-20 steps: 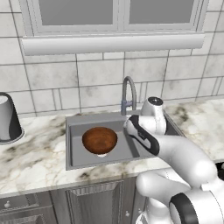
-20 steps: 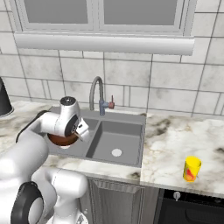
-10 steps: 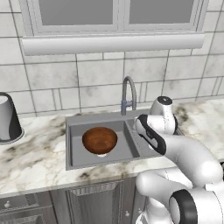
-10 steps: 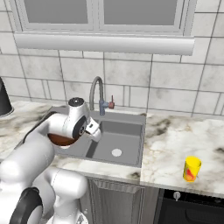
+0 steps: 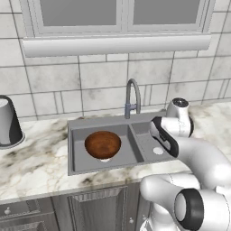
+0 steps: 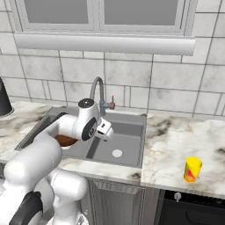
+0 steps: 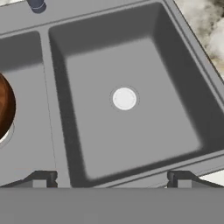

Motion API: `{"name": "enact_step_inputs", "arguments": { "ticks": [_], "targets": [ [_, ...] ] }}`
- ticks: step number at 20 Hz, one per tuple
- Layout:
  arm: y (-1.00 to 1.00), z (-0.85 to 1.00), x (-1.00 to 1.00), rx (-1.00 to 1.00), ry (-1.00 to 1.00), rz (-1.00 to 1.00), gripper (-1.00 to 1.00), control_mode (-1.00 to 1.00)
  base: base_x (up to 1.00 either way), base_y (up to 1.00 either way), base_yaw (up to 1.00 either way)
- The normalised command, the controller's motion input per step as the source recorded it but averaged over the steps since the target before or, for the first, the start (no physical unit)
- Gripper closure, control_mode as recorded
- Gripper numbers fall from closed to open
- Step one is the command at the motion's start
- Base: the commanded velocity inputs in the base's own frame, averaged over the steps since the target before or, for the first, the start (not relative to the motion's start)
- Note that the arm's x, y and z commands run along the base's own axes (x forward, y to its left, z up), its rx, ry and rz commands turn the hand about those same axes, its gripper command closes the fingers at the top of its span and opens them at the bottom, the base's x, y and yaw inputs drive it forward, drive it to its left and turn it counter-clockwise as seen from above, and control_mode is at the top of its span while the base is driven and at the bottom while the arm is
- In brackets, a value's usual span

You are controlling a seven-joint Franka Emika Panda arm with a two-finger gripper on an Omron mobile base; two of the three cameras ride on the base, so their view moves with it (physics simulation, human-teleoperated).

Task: Place the bowl in the left basin and the cup in the right basin of the sink.

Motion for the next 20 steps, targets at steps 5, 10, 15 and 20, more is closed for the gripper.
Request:
{"name": "enact_step_inputs", "arguments": {
  "ticks": [5,10,15,20],
  "targets": [
    [-0.41,0.30,-0.03,-0.04,0.05,0.04,-1.00,-1.00,0.00,0.00,0.00],
    [-0.38,0.33,-0.06,0.00,0.10,0.01,-1.00,-1.00,0.00,0.00,0.00],
    [-0.43,0.32,-0.04,0.00,0.11,0.00,-1.00,-1.00,0.00,0.00,0.00],
    [-0.41,0.13,0.00,0.00,0.06,0.01,-1.00,-1.00,0.00,0.00,0.00]
  ]
}}
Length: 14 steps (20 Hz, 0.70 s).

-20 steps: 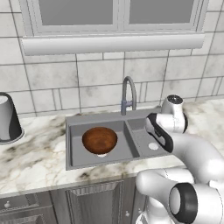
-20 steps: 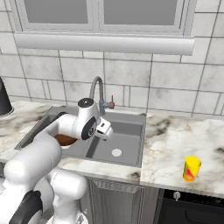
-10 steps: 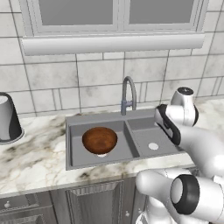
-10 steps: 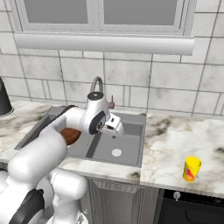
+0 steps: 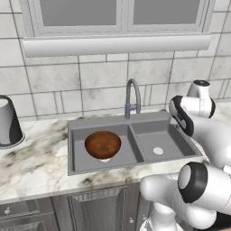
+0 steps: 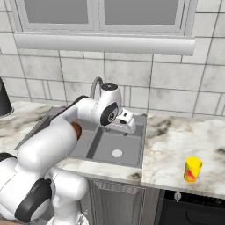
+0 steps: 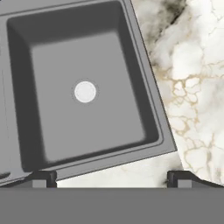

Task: Place the bowl in the left basin and the cup in the right basin of the sink.

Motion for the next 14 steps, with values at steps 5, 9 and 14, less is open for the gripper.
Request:
{"name": "enact_step_inputs", "arguments": {
  "ticks": [5,9,14],
  "targets": [
    [-0.49,0.00,-0.13,0.00,0.05,0.03,-1.00,-1.00,0.00,0.00,0.00],
    [-0.49,0.00,-0.19,0.00,0.06,0.03,-1.00,-1.00,0.00,0.00,0.00],
    [-0.42,0.01,-0.09,0.00,0.06,0.01,-1.00,-1.00,0.00,0.00,0.00]
  ]
}}
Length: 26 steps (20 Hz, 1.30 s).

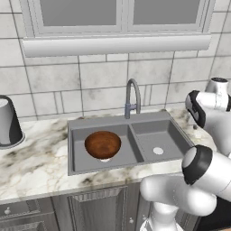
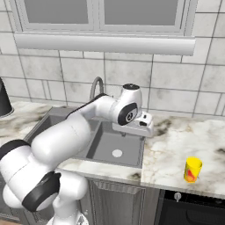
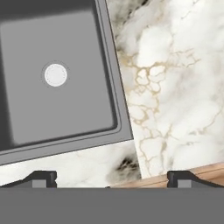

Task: Place the bowl in the left basin and the cup in the right basin of the sink.

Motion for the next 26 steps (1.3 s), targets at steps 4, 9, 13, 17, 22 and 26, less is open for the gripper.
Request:
{"name": "enact_step_inputs", "arguments": {
  "ticks": [4,9,13,17,22,26],
  "targets": [
    [-0.43,0.00,-0.05,0.00,0.05,0.01,-1.00,-1.00,0.00,0.00,0.00],
    [-0.43,0.00,-0.01,0.00,0.04,0.01,-1.00,-1.00,0.00,0.00,0.00],
    [-0.35,0.00,-0.03,0.00,0.05,0.00,-1.00,-1.00,0.00,0.00,0.00],
    [-0.33,0.00,-0.07,0.00,0.05,0.00,-1.00,-1.00,0.00,0.00,0.00],
    [-0.34,0.00,-0.08,0.00,0.03,0.00,-1.00,-1.00,0.00,0.00,0.00],
    [-0.33,0.00,-0.10,0.00,0.00,0.00,-1.00,-1.00,0.00,0.00,0.00]
  ]
}}
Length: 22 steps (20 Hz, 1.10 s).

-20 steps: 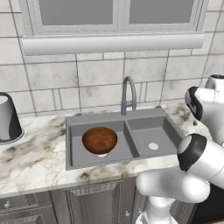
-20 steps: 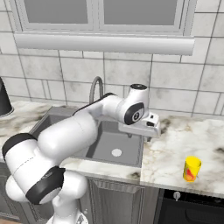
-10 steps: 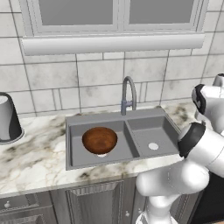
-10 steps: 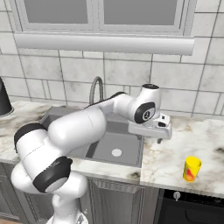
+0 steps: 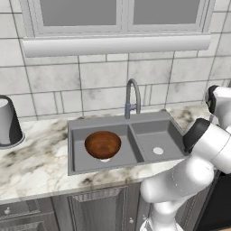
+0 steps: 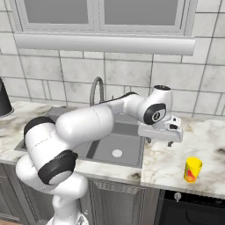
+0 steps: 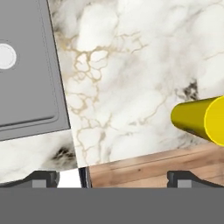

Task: Place the bowl in the left basin and the cup in the right basin of the sink.

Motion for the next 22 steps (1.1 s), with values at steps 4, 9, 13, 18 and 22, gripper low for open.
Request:
{"name": "enact_step_inputs", "arguments": {
  "ticks": [4,9,13,18,22],
  "targets": [
    [-0.33,0.00,-0.09,0.00,0.00,0.00,-1.00,-1.00,0.00,0.00,0.00],
    [-0.28,0.00,-0.08,0.00,0.00,0.00,-1.00,-1.00,0.00,0.00,0.00],
    [-0.28,0.00,0.00,0.00,0.00,0.00,-1.00,-1.00,0.00,0.00,0.00],
    [-0.30,-0.03,0.00,0.00,-0.03,0.00,-1.00,-1.00,0.00,0.00,0.00],
    [-0.26,-0.07,0.00,0.00,-0.05,0.00,-1.00,-1.00,0.00,0.00,0.00]
  ]
}}
